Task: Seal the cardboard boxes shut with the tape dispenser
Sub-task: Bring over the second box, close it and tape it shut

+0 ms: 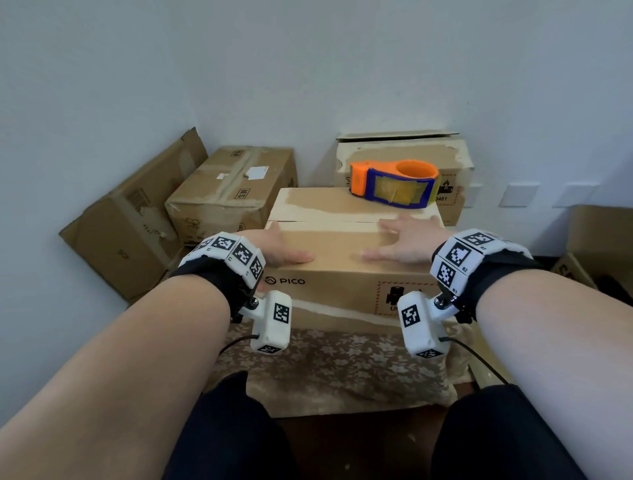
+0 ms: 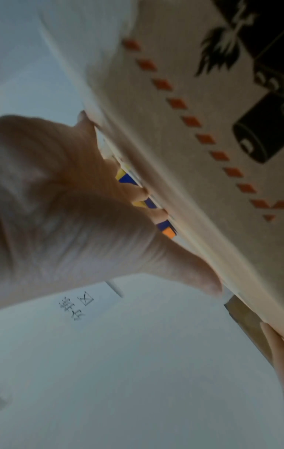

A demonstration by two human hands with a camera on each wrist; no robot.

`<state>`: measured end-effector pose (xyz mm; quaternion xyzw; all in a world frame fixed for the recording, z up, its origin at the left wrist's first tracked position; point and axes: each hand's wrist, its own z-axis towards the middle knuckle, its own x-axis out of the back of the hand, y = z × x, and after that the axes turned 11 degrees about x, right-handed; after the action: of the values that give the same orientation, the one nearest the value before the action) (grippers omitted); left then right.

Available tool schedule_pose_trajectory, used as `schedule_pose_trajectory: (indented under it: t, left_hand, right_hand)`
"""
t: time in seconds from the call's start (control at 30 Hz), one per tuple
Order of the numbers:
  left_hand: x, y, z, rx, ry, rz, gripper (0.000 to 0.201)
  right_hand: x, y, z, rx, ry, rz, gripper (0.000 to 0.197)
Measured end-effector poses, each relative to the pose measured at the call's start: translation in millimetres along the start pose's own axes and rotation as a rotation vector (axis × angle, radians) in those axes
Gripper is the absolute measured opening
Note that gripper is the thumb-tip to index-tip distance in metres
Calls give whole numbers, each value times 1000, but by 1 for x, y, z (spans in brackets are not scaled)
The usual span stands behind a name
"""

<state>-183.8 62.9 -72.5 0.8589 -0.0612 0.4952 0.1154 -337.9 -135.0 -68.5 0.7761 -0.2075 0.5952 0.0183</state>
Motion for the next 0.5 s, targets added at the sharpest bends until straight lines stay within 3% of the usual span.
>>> schedule_pose_trajectory:
  t: [0.17,0.3,0.5]
  left_hand:
    - [-3,10,-3,-100,53,-15,102]
    - [-1,13,-3,-165,94,-31,99]
    - [-3,15,-3,-240,227,-122,78]
  right_hand:
    - [8,6,-12,-32,61,72,93]
    - [12,4,-11,-102,126,100,54]
    - [17,-2,-18,-178,213,295,38]
